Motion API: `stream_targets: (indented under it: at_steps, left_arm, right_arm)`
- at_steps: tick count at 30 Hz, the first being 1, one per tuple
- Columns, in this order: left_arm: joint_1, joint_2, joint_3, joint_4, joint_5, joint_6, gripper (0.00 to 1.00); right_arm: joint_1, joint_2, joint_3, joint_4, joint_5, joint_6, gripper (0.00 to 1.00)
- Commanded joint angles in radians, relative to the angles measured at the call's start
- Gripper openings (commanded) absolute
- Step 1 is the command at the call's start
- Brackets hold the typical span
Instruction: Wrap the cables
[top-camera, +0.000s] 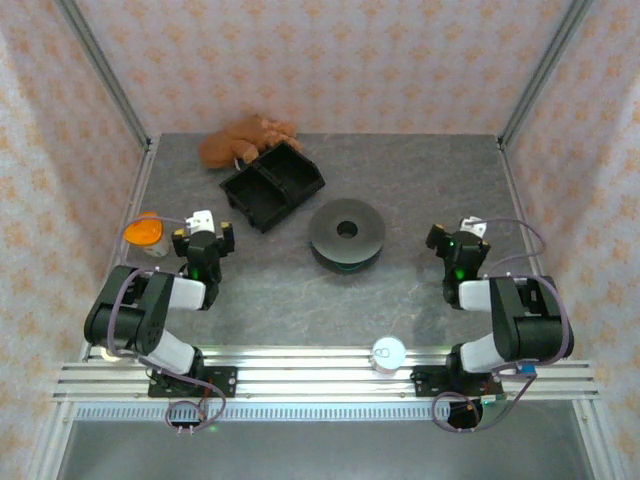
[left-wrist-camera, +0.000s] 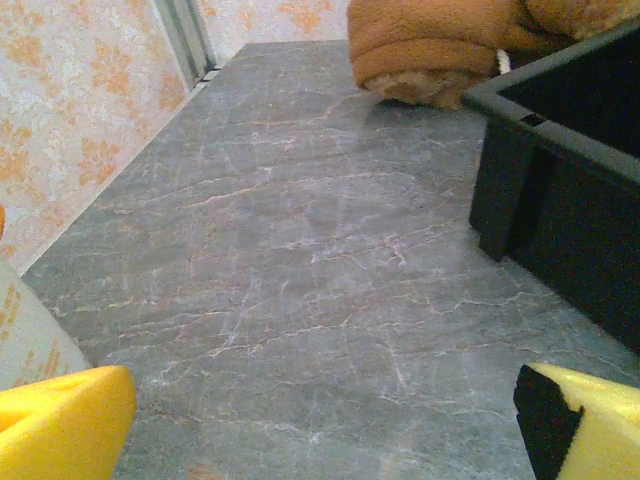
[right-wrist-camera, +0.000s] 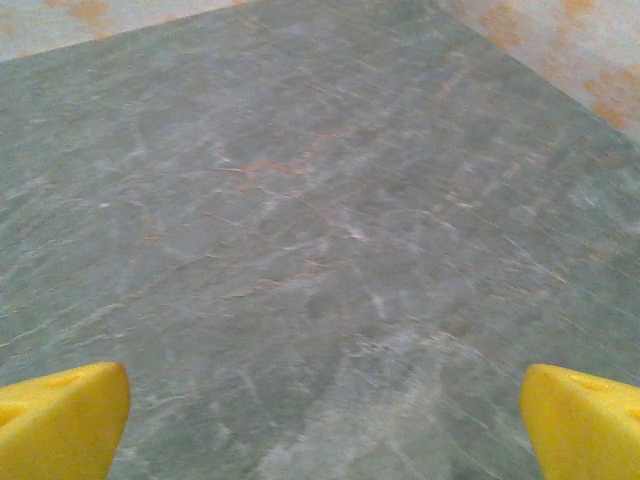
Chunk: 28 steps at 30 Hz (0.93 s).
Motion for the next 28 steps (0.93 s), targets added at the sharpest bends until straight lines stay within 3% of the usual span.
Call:
stream_targets:
  at_steps: [1, 3, 6, 28]
  left_arm:
    - [0.014, -0.007, -0.006, 0.112, -0.001, -0.007, 1.0]
    - [0.022, 0.001, 0.049, 0.029, -0.001, -0.013, 1.0]
    - [0.045, -0.007, 0.067, -0.032, 0.019, -0.04, 1.0]
    - [0.044, -0.004, 0.064, -0.022, 0.02, -0.033, 1.0]
  right_arm:
    - [0.023, 0.053, 0.03, 0.124, -0.05, -0.082, 0.99]
    - [0.026, 0.048, 0.106, -0.027, -0.063, -0.095, 0.99]
    - [0.002, 0.059, 0.128, -0.065, -0.069, -0.064, 0.99]
    - [0.005, 0.061, 0.125, -0.053, -0.065, -0.068, 0.99]
